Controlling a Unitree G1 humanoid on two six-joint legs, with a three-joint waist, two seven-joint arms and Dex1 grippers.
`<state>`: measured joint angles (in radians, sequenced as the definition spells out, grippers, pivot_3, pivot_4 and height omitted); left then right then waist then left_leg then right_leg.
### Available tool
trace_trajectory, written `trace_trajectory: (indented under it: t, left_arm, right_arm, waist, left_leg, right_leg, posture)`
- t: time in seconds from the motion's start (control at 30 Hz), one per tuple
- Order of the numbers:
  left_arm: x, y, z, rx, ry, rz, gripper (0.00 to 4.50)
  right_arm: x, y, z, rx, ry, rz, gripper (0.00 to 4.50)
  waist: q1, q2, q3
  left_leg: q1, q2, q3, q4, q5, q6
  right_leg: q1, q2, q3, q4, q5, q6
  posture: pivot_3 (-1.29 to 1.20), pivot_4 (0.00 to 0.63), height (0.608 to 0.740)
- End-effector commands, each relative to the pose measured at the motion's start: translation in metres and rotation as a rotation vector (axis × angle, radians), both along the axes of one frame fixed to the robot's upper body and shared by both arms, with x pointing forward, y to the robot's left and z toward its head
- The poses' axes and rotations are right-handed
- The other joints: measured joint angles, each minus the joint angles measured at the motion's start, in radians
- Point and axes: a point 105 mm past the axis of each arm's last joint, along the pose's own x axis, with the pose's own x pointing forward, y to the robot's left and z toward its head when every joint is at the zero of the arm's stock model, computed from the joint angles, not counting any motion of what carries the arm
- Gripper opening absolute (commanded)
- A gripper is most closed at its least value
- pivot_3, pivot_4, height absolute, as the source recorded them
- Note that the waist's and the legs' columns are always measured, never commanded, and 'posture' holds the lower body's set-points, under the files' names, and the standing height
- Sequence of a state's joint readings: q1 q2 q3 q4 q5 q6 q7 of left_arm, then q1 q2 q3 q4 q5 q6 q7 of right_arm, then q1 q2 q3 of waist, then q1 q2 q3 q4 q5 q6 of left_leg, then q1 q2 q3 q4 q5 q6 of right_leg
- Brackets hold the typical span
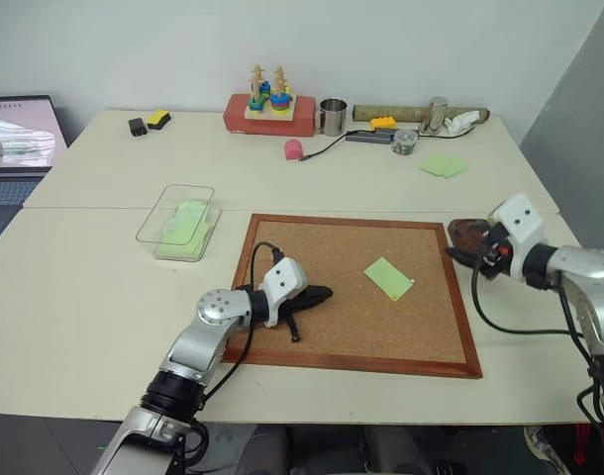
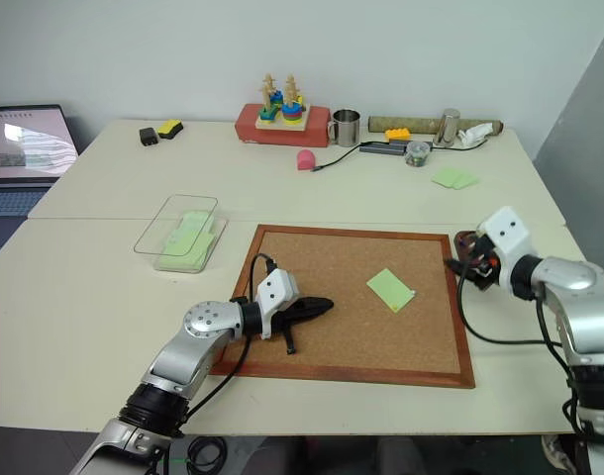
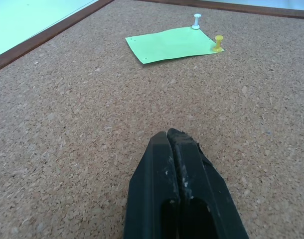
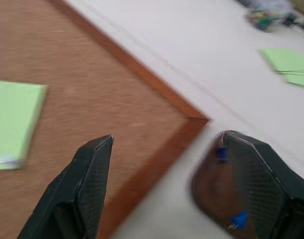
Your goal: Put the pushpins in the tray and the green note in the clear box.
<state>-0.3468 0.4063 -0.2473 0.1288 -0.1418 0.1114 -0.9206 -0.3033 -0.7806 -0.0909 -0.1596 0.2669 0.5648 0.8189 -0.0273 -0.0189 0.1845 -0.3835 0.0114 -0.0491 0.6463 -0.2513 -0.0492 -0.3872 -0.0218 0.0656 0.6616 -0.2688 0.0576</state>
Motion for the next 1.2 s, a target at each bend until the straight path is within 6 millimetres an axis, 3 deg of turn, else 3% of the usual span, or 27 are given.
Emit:
trace_trajectory:
  t: [0.03,0.17,0.33,0.97,1.2]
  left_arm:
    - [-0.003,0.003,-0.016,0.043,0.047,0.014,0.00]
    - [-0.003,0.003,-0.017,0.045,0.047,0.014,0.00]
    - [-0.003,0.004,-0.017,0.052,0.052,0.011,0.00]
    - [-0.004,0.008,-0.017,0.066,0.057,0.005,0.00]
    - [-0.004,0.011,-0.018,0.073,0.059,0.003,0.00]
  right_arm:
    - [-0.014,0.022,0.011,0.062,-0.066,0.087,3.67]
    - [-0.018,0.027,0.006,0.094,-0.074,0.096,3.67]
    - [-0.014,0.034,-0.022,0.181,-0.057,0.064,3.67]
    - [-0.014,0.039,-0.056,0.243,-0.115,0.021,3.67]
    - [-0.017,0.043,-0.066,0.264,-0.094,0.032,2.42]
  waist:
    - [0.000,0.000,0.000]
    - [0.000,0.000,0.000]
    - [0.000,-0.001,0.000]
    - [-0.002,0.000,0.000]
    - [-0.002,0.000,0.000]
  left_leg:
    - [0.000,0.000,0.000,0.000,0.000,0.000]
    - [0.000,0.000,0.000,0.000,0.000,0.000]
    - [0.001,0.000,0.000,0.000,0.000,0.000]
    - [0.001,0.000,0.001,0.000,0.000,0.000]
    - [0.001,0.001,0.000,0.000,0.000,0.000]
  right_leg:
    - [0.000,0.000,0.000,0.000,0.000,0.000]
    - [0.000,0.000,0.000,0.000,0.000,0.001]
    - [0.000,0.001,0.000,0.000,0.000,0.001]
    - [0.000,0.001,0.001,0.000,0.000,0.000]
    - [0.000,0.001,0.000,0.000,0.000,0.000]
  posture:
    - [0.00,0.150,0.740]
    - [0.00,0.150,0.740]
    - [0.00,0.150,0.740]
    - [0.00,0.150,0.740]
    - [0.00,0.150,0.740]
